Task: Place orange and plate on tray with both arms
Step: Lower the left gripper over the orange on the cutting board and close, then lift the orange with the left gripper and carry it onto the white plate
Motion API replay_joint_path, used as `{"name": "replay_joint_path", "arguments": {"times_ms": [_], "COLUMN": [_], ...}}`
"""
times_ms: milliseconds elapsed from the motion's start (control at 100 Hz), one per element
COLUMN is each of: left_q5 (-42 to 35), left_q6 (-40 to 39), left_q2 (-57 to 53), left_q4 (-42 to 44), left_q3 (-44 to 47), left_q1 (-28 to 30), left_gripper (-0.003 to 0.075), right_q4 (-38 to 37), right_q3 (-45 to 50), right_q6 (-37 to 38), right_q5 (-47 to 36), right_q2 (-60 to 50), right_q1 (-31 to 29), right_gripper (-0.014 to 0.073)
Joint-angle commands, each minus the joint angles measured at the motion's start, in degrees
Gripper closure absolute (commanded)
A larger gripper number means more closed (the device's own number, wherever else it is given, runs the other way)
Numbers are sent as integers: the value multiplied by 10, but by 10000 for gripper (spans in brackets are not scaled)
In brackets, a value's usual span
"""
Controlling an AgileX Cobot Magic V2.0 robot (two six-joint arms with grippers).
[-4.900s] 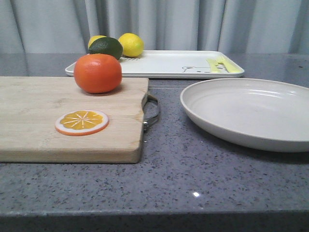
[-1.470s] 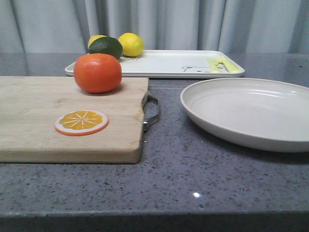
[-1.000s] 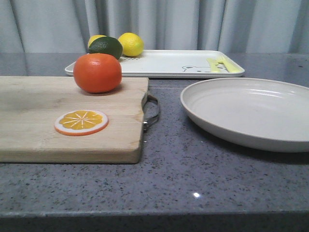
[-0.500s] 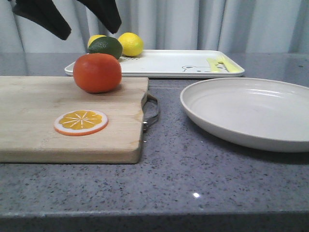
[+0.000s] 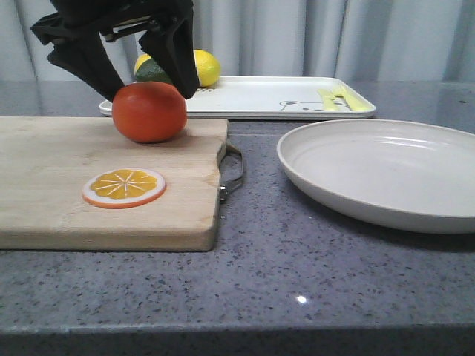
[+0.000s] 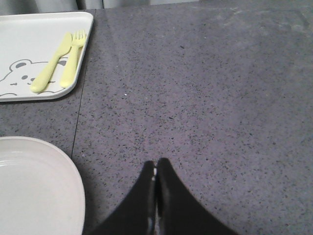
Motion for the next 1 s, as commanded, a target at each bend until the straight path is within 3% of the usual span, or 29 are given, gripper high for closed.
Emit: {"name": "replay_joint_path", "arguments": {"times_ms": [0,450,840,990], "left_q5": [-26,-23,9,19], "left_q6": [-7,-7,-7,-7], "left_q2": [-23,-23,-23,-23], "left_q4": [-11,-13,-14,-67], "left_q3": [-19,-19,-63,-95], "left_q1": [-5,-3,-3,-3], "left_gripper": [71,341,355,355], "right_q4": [-2,-2,-2,-2], "right_q3": [-22,-22,-22,-22], "right_q6": [-5,-5,-5,-5], "right_q5": [-38,-38,-38,-38], "right_q2": [1,1,1,1], "right_q1": [-2,-2,-2,-2], "right_gripper": [661,661,661,661]}}
